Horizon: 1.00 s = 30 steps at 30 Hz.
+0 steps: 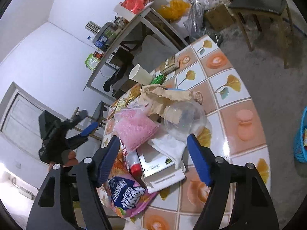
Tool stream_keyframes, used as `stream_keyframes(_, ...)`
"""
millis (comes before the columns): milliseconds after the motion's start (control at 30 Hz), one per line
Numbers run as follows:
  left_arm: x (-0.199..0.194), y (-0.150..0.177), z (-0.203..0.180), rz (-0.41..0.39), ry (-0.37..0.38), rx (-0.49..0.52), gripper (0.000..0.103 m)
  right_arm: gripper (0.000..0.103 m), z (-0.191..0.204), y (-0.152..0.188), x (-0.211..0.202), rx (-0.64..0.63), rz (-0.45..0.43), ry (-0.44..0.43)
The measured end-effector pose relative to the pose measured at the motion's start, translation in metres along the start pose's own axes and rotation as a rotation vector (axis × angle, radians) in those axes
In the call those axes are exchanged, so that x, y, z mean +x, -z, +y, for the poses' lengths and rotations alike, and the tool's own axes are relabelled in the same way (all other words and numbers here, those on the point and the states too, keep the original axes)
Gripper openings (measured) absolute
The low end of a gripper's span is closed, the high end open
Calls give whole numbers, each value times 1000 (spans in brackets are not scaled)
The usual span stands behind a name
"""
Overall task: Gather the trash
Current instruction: 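Move both tools back over the cluttered table, then grasp the clear plastic bag with the left tool while the right tool grasps the clear bowl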
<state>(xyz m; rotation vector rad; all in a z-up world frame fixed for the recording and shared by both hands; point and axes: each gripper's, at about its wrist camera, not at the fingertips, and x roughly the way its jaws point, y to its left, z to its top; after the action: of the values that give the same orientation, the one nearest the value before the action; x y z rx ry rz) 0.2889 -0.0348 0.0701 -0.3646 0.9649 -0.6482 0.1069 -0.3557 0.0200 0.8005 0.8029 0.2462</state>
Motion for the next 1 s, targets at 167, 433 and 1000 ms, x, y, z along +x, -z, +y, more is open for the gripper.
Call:
stream_keyframes(167,34,-13,12,88,-25,-58,69,63,-13,-14,23,81,32,-28)
stream_keyframes(433,67,-19,22,182,-76,-89,69,53,-25,-25,49,125,65,-16)
stream_keyframes(1000,71,-17,18,168,-114,-28,23,39,-26,-29,53,120,68,2)
